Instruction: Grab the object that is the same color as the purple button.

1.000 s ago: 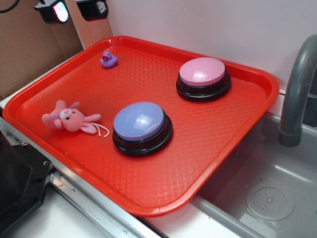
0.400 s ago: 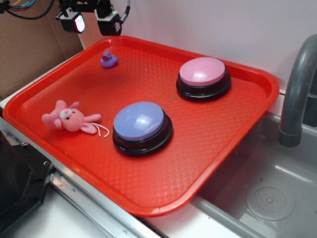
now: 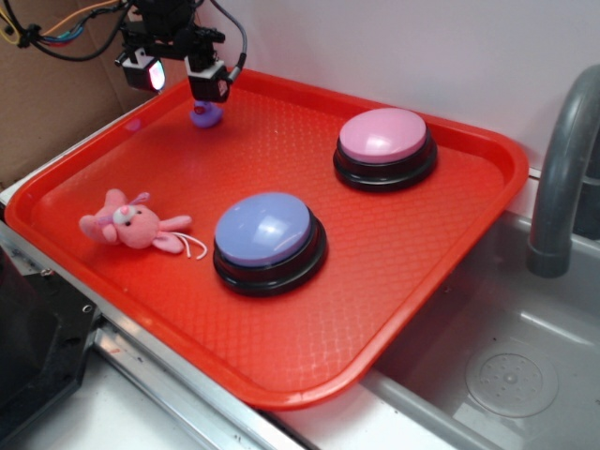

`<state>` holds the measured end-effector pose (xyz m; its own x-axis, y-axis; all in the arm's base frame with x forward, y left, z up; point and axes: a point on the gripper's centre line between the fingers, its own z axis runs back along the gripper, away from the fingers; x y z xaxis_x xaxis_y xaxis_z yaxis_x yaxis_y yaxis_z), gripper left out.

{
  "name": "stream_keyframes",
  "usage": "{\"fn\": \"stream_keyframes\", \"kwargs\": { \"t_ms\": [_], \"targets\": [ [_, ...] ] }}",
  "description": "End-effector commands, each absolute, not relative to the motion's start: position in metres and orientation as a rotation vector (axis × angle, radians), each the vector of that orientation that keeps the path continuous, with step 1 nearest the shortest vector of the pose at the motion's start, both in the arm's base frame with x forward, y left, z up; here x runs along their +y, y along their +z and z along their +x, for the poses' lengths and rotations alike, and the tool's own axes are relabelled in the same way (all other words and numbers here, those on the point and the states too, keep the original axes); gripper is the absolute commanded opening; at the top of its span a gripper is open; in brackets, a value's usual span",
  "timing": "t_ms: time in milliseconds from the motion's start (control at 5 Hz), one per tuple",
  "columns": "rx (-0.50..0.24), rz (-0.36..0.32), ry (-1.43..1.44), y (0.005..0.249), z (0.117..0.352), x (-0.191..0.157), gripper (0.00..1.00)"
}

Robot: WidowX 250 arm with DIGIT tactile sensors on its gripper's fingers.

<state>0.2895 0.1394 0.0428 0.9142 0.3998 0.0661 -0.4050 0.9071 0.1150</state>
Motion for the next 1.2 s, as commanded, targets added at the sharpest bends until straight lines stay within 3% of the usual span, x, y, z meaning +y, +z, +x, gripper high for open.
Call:
{"fn": "stream_keyframes", "kwargs": {
  "t_ms": [0, 200, 400, 600, 800, 1000],
  "targets": [
    [-0.14, 0.11, 0.373, 0.047, 0.316, 0.146, 1.0],
    [-0.132, 0.09, 0.37, 0.039, 0.32, 0.142, 1.0],
    [-0.124, 0.093, 0.389, 0.029, 0.304, 0.149, 0.0],
    [-0.079, 0.088, 0.403, 0.031, 0.291, 0.152, 0.0],
    [-0.052, 0.093, 0.395, 0.052, 0.287, 0.149, 0.0],
    [-0.098, 0.093, 0.337, 0.093, 0.287, 0.137, 0.0]
  ]
}}
